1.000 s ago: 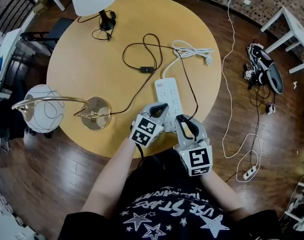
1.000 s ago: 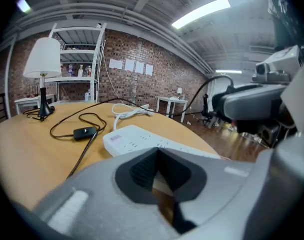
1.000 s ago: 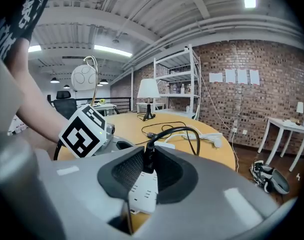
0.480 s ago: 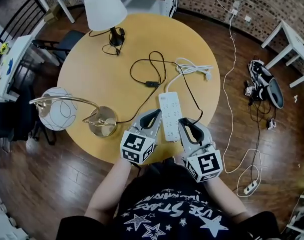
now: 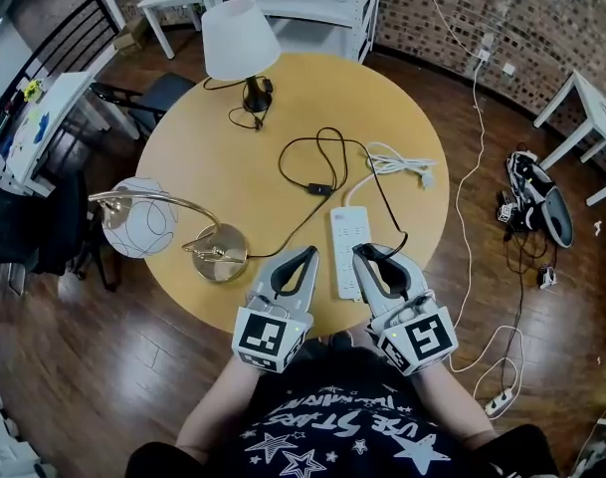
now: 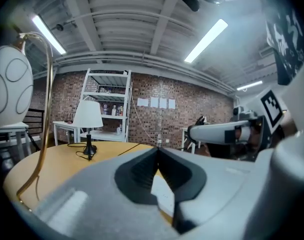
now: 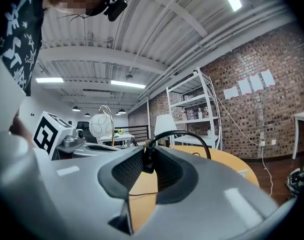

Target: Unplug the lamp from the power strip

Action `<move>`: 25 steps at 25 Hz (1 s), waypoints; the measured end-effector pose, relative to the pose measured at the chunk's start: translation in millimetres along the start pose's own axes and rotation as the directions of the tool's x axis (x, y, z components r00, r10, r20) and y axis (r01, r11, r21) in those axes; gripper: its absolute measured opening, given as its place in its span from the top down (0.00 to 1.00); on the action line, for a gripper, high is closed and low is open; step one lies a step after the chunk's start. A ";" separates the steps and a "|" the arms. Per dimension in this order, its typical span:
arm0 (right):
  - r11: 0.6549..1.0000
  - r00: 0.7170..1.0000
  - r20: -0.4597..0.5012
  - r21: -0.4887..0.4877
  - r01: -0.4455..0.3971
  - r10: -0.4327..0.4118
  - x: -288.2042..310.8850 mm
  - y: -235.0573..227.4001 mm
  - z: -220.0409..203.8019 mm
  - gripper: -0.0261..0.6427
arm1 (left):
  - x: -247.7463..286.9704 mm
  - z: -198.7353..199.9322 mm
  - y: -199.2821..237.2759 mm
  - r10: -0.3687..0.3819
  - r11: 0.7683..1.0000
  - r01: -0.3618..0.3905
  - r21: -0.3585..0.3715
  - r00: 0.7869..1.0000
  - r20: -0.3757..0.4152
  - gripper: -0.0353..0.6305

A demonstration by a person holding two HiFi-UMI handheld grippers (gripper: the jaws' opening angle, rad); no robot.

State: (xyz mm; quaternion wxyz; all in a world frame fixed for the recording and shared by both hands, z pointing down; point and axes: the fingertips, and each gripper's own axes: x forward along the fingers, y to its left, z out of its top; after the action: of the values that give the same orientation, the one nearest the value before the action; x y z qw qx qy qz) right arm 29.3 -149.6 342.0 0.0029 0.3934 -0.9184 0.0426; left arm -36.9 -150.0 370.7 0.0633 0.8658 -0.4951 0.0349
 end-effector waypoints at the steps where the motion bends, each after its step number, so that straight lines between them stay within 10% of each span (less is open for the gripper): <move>1: 1.000 1.000 -0.005 0.002 -0.010 0.010 1.1 0.9 -2.6 0.86 | -0.7 0.4 -0.8 0.002 1.000 -0.002 -0.005 1.000 0.003 0.94; 25: 0.998 0.993 -0.105 -0.033 -0.054 0.050 16.0 -2.4 -40.1 0.86 | -12.5 -6.2 12.6 0.059 0.996 -0.059 -0.074 0.998 -0.006 0.94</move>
State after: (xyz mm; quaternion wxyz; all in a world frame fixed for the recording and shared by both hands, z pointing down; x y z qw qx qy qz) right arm 18.8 -159.6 382.7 0.0566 0.3665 -0.9275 0.0468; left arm -54.0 -144.8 376.2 0.0951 0.8479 -0.5212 0.0200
